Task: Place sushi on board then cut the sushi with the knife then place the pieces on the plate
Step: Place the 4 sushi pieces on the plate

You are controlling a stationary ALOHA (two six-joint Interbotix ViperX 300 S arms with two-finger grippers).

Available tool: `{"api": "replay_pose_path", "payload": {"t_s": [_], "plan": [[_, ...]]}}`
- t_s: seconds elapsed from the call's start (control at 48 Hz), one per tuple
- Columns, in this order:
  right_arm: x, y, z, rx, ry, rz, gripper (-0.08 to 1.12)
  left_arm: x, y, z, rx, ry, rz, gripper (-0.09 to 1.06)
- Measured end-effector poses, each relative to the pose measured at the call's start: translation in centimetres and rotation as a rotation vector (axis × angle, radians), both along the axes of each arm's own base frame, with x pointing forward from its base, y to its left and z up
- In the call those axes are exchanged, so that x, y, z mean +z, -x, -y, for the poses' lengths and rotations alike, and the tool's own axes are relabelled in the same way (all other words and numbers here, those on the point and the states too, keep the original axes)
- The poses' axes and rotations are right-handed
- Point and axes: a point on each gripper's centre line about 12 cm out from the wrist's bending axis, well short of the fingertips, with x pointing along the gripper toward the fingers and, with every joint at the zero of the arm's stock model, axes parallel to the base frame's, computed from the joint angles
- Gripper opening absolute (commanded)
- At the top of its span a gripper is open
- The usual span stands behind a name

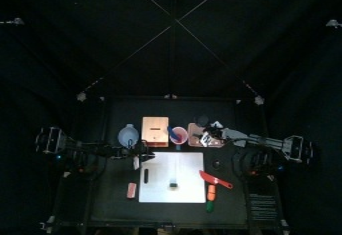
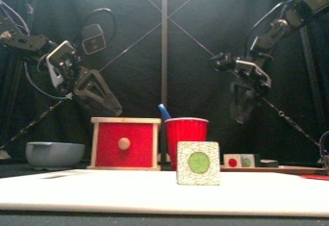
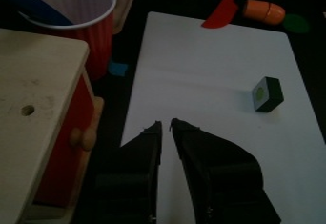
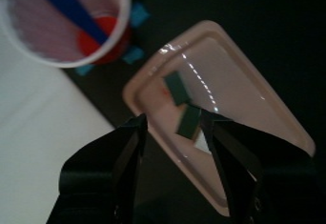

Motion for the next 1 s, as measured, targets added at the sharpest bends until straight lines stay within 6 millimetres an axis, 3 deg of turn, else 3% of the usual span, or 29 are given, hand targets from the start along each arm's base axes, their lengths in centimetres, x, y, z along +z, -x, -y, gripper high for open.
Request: {"api": "replay_pose_path", "payload": {"t_s": [0.125,0.458,0.729,1.0], "plan": [[0.4,-2.5,-4.0,0.15,0.003,0.021,0.83,0.0,0.0,0.0,0.001,0.001,-0.001,0.6],[-1.3,-7.9,-14.2,0.464,-0.022,0.031,0.83,0.0,0.0,0.0,0.004,0.004,-0.001,0.6],[-2.9,-11.5,-18.6,0.531,-0.082,0.072,0.83,-0.1,0.1,0.0,0.003,0.004,-0.003,0.6],[-5.2,-13.2,-19.6,0.539,-0.094,0.033,0.83,-0.1,0.1,0.0,0.003,0.003,-0.003,0.6]]}}
